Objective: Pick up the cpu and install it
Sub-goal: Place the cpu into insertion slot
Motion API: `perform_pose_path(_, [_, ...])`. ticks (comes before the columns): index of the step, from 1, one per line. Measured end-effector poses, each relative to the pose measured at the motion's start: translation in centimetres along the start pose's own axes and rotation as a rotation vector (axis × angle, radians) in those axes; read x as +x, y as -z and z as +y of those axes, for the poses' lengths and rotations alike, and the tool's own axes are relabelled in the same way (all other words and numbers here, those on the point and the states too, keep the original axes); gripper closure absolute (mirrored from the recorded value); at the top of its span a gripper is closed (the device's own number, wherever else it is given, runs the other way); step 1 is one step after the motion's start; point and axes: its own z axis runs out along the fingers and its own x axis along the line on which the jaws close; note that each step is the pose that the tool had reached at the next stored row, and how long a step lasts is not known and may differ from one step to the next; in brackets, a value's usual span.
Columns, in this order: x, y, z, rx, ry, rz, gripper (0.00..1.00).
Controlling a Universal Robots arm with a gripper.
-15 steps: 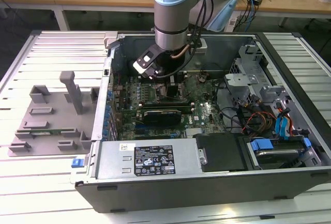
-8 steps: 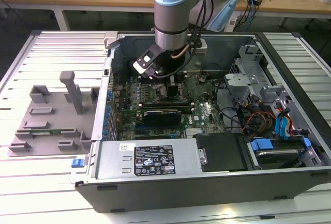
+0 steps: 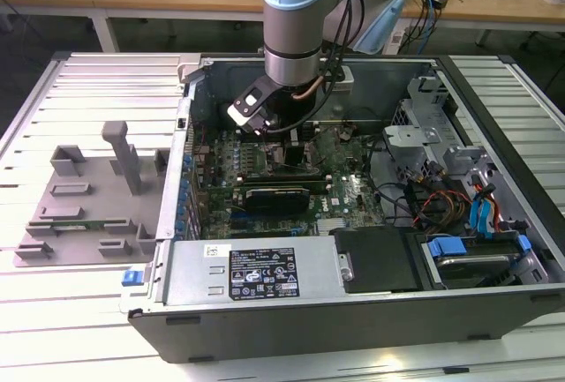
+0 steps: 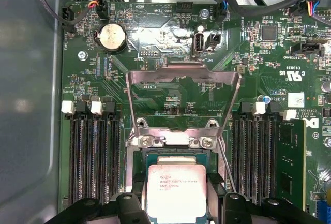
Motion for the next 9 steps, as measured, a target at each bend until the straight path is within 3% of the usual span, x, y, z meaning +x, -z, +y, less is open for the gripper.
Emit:
perform_pose_path(5, [0.02, -0.05, 0.01, -0.0008, 0.000, 0.0011, 0.45])
perform_pose_path(6, [0.01, -0.02, 0.00, -0.0001, 0.000, 0.0002, 0.38])
perform_pose_path(9, [0.00, -0.01, 0.00, 0.0000, -0.011, -0.0003, 0.38])
